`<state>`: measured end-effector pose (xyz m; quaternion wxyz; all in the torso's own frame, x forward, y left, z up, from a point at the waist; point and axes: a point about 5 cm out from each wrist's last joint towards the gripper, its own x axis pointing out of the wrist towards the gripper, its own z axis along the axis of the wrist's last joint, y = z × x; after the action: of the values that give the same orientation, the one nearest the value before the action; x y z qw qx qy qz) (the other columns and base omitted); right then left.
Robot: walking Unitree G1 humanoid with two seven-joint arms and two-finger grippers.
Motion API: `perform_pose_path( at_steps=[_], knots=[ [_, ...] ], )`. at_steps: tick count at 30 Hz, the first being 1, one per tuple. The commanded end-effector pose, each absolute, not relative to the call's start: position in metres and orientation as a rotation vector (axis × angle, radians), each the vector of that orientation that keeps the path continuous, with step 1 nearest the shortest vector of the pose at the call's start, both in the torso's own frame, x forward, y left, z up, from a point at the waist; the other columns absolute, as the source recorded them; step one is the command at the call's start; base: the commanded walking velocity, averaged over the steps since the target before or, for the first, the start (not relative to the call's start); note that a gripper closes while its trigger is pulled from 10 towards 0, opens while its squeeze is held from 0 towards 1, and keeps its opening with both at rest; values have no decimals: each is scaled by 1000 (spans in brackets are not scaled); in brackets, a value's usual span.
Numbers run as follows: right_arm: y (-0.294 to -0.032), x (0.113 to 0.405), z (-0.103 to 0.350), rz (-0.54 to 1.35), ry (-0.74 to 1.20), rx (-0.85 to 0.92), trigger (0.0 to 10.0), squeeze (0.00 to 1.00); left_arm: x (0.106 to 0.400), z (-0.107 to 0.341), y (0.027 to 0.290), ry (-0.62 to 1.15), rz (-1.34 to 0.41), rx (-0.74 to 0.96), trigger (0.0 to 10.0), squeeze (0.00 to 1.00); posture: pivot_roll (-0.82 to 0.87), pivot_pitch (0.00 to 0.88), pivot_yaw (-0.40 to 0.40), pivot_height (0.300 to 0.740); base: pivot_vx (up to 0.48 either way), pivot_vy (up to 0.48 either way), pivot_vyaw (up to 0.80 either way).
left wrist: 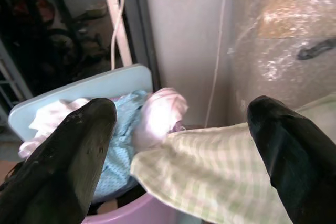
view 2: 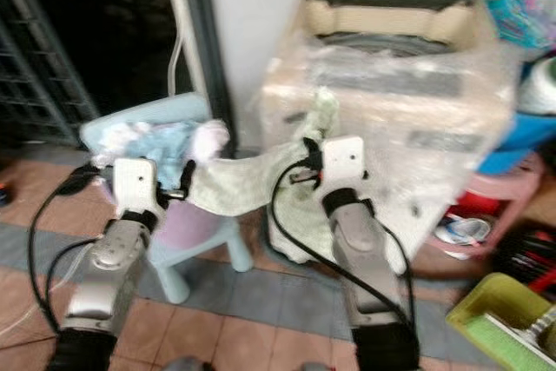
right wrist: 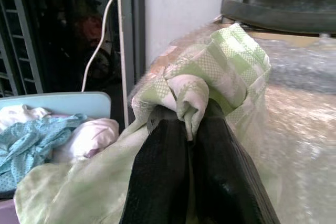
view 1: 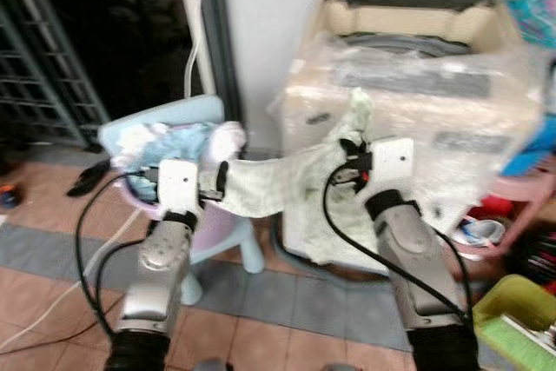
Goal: Clothes washing
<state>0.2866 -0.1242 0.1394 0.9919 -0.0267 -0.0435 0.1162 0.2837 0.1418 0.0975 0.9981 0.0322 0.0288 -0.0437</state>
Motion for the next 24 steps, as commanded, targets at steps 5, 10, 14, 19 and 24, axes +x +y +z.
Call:
perform_pose_path(
  at_steps=[5,10,14,19,24],
  knots=[
    [-131,288,145,202,-111,-69,10000,0,287,103,138,45,-104,74,10000,0,-43,10,94,740,0,-122,-730],
    [-129,293,148,198,-122,-68,10000,0,288,105,140,40,-108,61,10000,0,-36,27,98,740,0,0,-758],
    [-129,292,147,198,-120,-68,10000,0,288,106,139,40,-96,51,10000,0,-39,17,82,740,0,0,0],
    [-127,290,144,206,-116,-65,10000,0,286,102,145,58,-62,31,10000,0,-36,4,79,740,0,0,0],
    [-123,292,145,244,-135,-88,10000,0,289,107,145,36,-65,23,10000,0,-31,13,88,740,175,0,0]
  ],
)
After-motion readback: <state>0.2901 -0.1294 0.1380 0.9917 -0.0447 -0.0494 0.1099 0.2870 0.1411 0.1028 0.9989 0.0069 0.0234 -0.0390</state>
